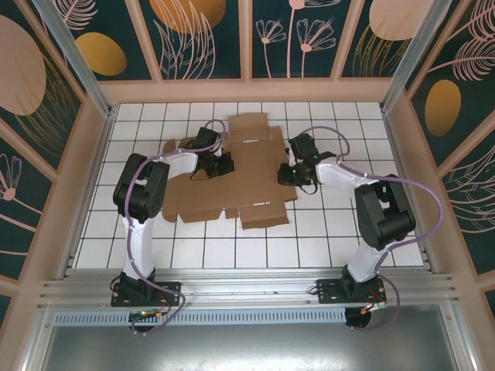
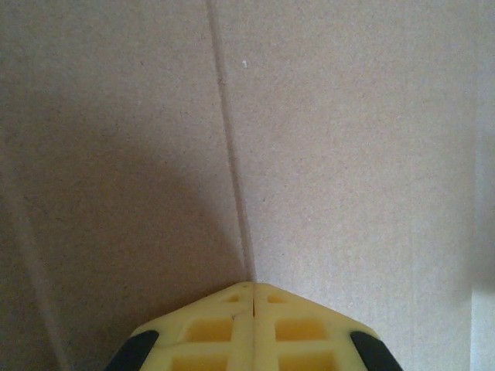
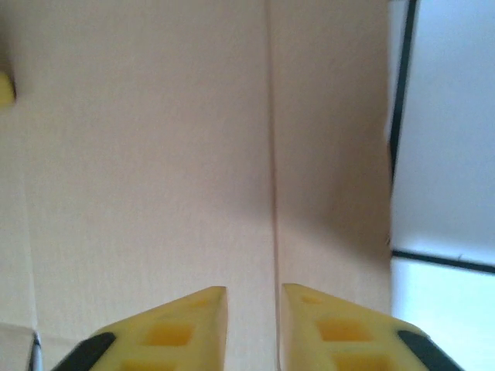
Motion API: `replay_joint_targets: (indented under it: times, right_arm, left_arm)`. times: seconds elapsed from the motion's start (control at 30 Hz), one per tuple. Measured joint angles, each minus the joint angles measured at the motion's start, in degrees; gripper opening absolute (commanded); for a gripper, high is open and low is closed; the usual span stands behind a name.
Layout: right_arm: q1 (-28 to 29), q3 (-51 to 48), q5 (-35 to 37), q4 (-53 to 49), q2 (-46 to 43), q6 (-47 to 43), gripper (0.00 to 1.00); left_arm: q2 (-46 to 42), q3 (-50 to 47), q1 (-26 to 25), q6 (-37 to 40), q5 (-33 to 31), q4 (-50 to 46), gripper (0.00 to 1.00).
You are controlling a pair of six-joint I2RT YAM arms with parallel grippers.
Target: Fold the paper box
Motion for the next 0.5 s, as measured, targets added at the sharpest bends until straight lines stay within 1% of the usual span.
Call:
replay_joint_targets:
  times: [0.03, 0.13, 0.17, 0.23, 0.5]
  right_arm:
    - [0.76, -1.44, 0.17, 0.39, -0.61, 0.72, 0.11]
    - [2.54, -6.21, 0.98, 1.73, -1.66, 2.67, 0.05]
    - [2.97, -8.26, 1.33, 2.21, -2.01, 3.21, 0.0]
    - [3.13, -11.21, 2.05, 2.64, -2.4, 4.46, 0.0]
    - [3.19, -18.43, 3.48, 11.08, -6.78, 10.01, 0.0]
  left_arm:
    - [0.0, 0.0, 0.0, -0.02, 0.0, 0.0, 0.0]
    - [0.02, 0.0, 0.11, -0.04, 0.13, 0.0, 0.0]
    - [0.02, 0.0, 0.13, -0.02, 0.11, 0.02, 0.0]
    - [0.02, 0.0, 0.22, -0.04, 0.15, 0.02, 0.0]
    - [0.02, 0.02, 0.37, -0.07, 0.35, 0.02, 0.0]
